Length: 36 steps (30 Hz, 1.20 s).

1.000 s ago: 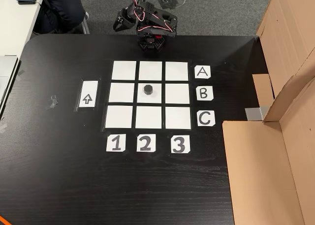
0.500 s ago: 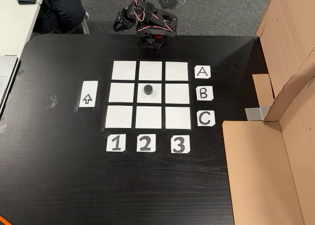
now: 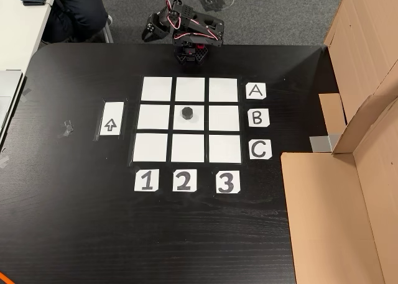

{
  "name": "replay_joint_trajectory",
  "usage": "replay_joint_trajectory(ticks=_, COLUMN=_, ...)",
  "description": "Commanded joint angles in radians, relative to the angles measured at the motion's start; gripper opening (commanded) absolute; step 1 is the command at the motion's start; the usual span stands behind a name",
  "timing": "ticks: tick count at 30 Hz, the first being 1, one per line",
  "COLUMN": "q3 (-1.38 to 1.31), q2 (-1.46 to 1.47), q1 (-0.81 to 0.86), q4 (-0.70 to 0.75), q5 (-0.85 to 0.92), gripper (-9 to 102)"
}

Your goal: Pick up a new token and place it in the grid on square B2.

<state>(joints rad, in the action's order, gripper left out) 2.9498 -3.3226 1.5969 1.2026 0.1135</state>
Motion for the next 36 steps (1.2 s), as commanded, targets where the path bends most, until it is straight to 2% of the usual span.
replay_joint_trajectory(ticks=1, q3=0.0, q2=-0.003, q1=0.006, q4=-0.014, q5=-0.008, gripper=1)
replay_joint_trajectory(ticks=25, q3=-0.005, q2=-0.003, q1=0.006, q4=-0.012, q5=-0.008, gripper=1)
replay_joint_trajectory(ticks=32, q3=-0.121, q2=-0.003, q1=0.006, q4=0.091, q5=-0.005, gripper=1)
replay_joint_trajectory(ticks=36, q3=-0.138, q2=-0.003, q1=0.006, q4=0.098, q5=-0.008, gripper=1)
